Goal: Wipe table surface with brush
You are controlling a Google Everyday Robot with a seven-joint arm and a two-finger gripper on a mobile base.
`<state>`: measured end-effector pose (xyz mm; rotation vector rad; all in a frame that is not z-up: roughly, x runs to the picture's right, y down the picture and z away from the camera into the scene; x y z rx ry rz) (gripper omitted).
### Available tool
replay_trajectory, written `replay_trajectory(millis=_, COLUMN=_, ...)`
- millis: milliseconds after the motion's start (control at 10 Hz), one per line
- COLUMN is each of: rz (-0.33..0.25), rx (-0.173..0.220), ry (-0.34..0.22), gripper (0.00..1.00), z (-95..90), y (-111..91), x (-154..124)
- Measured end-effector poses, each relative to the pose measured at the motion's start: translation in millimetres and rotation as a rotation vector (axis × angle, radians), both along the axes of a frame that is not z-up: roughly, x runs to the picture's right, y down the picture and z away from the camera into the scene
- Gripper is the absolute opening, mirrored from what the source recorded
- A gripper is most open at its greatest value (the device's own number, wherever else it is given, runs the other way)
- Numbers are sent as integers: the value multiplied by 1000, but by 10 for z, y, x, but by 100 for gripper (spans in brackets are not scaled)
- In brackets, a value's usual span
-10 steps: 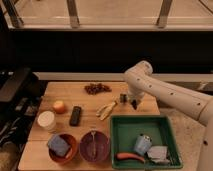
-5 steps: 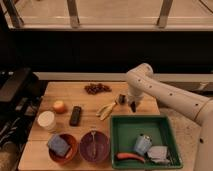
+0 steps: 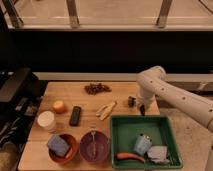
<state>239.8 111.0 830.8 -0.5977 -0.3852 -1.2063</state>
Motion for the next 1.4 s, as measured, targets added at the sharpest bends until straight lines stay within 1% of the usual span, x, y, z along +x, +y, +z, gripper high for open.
replay_trajectory(millis=100, rz=-2, rx=1, ry=5, gripper=0, z=26, y=-50, x=60)
replay_trajectory(millis=200, rz=-12, rx=7, ry=4, gripper=0, z=101, y=-143, x=78)
replay_trajectory(millis=300, rz=-22, rx=18, ry=-6, gripper=0, z=171, y=-240, x=25)
replay_trajectory(millis=500, rz=-49, rx=35, ry=-34, gripper=0, z=256, y=-354, x=-169)
replay_trajectory(millis=600, rz=-69, rx=40, ry=-69, gripper=0, z=292, y=-379, x=-395)
replay_trajectory(millis=800, rz=-101, rx=40, ry=-136, gripper=0, z=320, y=-338, x=-780)
replay_trajectory(millis=900, rz=-119, rx=29, ry=-163, gripper=0, z=292, y=-242, x=-926)
replay_trajectory(millis=1000, rz=-116, rx=24, ry=-165, gripper=0, z=261, y=-186, x=-998)
replay_trajectory(millis=1200, rz=-102, rx=12, ry=-151, gripper=0, z=193, y=-75, x=-1016)
replay_trajectory(millis=1400, rz=-79, rx=-3, ry=-117, gripper=0, z=117, y=24, x=-838)
